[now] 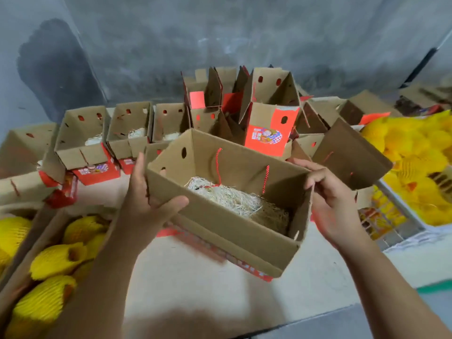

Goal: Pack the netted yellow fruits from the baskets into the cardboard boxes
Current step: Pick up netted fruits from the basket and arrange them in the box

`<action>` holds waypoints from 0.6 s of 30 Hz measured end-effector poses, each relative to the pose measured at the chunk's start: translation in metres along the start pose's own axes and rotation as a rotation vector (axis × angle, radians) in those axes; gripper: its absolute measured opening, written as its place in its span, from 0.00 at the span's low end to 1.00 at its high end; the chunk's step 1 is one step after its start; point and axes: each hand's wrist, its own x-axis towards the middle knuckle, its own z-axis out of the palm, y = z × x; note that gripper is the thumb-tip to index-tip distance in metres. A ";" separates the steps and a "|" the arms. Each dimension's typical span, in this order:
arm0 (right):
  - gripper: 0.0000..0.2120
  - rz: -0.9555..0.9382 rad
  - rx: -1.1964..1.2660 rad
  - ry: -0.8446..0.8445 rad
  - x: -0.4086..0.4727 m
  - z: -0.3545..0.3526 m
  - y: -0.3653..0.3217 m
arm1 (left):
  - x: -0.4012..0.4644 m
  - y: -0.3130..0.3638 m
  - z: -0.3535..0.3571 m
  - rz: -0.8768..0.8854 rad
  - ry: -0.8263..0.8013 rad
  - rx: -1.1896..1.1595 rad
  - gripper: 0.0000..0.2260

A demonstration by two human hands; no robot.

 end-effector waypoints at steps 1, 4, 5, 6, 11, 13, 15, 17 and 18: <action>0.19 0.043 -0.001 0.023 0.006 -0.009 0.019 | -0.004 -0.007 0.022 -0.001 0.034 0.045 0.55; 0.20 0.163 -0.119 0.079 0.015 -0.026 0.075 | -0.027 -0.039 0.095 0.028 0.152 0.078 0.52; 0.22 0.217 -0.132 0.057 0.012 -0.030 0.090 | -0.037 -0.053 0.115 0.017 0.178 0.086 0.50; 0.23 0.283 -0.118 0.014 0.007 -0.034 0.102 | -0.047 -0.068 0.131 -0.010 0.200 0.122 0.50; 0.18 0.798 0.127 -0.245 -0.037 -0.039 0.144 | -0.110 -0.124 0.176 -0.294 0.116 0.317 0.53; 0.28 0.779 0.073 -0.320 -0.048 -0.039 0.157 | -0.120 -0.121 0.184 -0.258 0.117 0.469 0.52; 0.33 0.724 0.017 -0.314 -0.046 -0.038 0.161 | -0.108 -0.102 0.178 -0.110 0.211 0.664 0.39; 0.34 0.740 -0.015 -0.231 -0.043 -0.037 0.160 | -0.089 -0.084 0.172 0.056 0.283 0.782 0.28; 0.32 0.766 -0.012 -0.183 -0.041 -0.037 0.157 | -0.079 -0.074 0.176 0.104 0.279 0.765 0.24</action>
